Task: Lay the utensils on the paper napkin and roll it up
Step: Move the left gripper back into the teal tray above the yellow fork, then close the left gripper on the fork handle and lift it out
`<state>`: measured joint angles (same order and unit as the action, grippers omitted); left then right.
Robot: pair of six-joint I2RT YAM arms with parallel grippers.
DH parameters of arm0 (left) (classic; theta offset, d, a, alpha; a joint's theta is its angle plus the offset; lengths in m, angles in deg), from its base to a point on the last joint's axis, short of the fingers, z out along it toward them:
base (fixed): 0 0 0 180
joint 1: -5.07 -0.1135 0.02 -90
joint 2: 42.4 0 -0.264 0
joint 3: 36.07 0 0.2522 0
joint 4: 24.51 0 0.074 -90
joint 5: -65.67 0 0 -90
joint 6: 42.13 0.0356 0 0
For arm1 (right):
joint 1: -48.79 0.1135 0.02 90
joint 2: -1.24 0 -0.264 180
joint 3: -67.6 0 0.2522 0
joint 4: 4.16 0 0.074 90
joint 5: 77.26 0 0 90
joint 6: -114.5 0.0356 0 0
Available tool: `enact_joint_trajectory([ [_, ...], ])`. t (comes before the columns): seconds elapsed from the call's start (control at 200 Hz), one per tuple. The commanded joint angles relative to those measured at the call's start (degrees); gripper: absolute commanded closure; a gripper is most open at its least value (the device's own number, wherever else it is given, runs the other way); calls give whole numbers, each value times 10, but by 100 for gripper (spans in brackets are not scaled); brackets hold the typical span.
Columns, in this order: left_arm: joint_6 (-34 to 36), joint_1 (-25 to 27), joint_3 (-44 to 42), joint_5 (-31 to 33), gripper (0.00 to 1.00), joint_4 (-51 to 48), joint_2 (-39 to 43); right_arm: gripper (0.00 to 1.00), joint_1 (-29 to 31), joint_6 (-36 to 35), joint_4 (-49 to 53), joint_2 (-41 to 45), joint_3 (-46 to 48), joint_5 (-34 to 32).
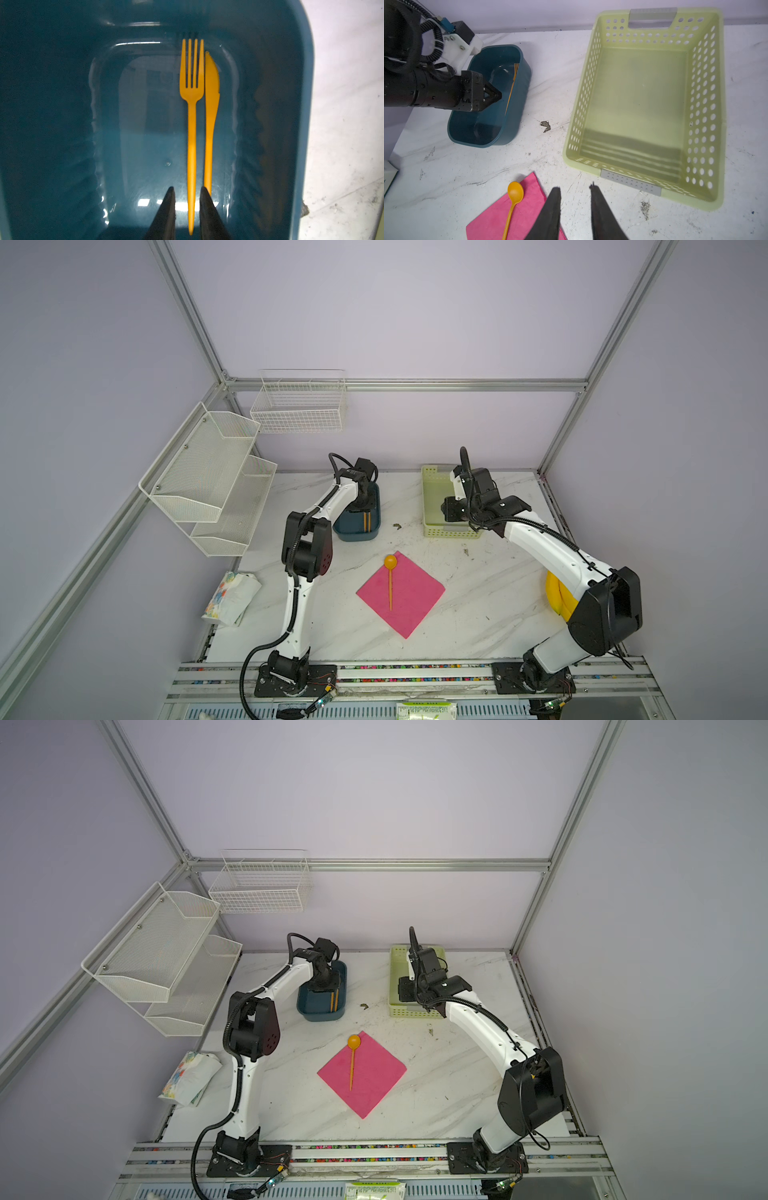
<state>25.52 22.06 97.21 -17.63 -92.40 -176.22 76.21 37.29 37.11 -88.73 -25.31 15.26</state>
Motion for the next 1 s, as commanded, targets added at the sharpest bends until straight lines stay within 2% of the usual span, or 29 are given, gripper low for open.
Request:
enact_joint_trajectory([
  [0.0, 22, -3, 66, -6, 79, 7, -11, 71, -2, -8, 11, -6, -14, -15],
  [0.995, 45, -7, 111, 15, 87, 34, -87, 71, -5, -5, 30, 10, -29, -27],
])
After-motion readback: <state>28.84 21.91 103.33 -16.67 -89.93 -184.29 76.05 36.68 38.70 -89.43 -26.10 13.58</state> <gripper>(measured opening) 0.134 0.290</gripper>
